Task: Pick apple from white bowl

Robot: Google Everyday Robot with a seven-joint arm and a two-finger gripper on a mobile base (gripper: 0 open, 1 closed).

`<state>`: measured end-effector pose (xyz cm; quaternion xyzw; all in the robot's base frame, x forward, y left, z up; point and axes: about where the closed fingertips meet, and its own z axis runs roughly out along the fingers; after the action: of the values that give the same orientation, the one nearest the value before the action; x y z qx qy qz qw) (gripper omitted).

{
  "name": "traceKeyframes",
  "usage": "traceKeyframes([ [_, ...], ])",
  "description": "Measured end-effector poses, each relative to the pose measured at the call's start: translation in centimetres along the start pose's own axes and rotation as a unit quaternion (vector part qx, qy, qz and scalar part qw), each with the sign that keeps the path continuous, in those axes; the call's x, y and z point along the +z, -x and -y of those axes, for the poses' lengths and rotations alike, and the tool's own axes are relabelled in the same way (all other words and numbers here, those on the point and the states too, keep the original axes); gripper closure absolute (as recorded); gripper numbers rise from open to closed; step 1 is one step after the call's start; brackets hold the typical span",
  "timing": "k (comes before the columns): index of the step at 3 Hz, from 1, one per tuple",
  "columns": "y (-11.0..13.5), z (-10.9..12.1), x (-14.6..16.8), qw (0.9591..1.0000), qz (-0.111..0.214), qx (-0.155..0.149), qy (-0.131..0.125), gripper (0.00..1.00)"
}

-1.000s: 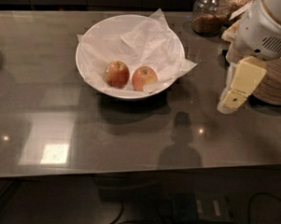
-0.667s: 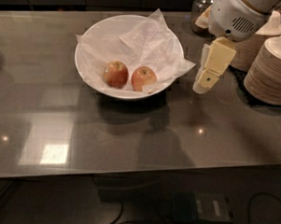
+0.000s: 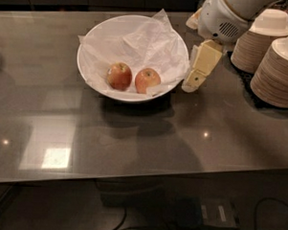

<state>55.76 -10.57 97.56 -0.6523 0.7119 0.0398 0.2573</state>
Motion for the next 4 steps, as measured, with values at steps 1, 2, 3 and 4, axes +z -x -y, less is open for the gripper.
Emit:
traceKeyframes([
  [1,2.0,2.3,3.4,0.999,0.042,-0.005,0.014,0.0],
  [2,3.9,4.1,5.8,0.9971,0.071,-0.008,0.025,0.0],
  [3,5.3,5.3,7.7,0.9951,0.09,-0.015,0.038,0.18],
  [4,6.5,5.8,9.7,0.9926,0.102,-0.028,0.059,0.24],
])
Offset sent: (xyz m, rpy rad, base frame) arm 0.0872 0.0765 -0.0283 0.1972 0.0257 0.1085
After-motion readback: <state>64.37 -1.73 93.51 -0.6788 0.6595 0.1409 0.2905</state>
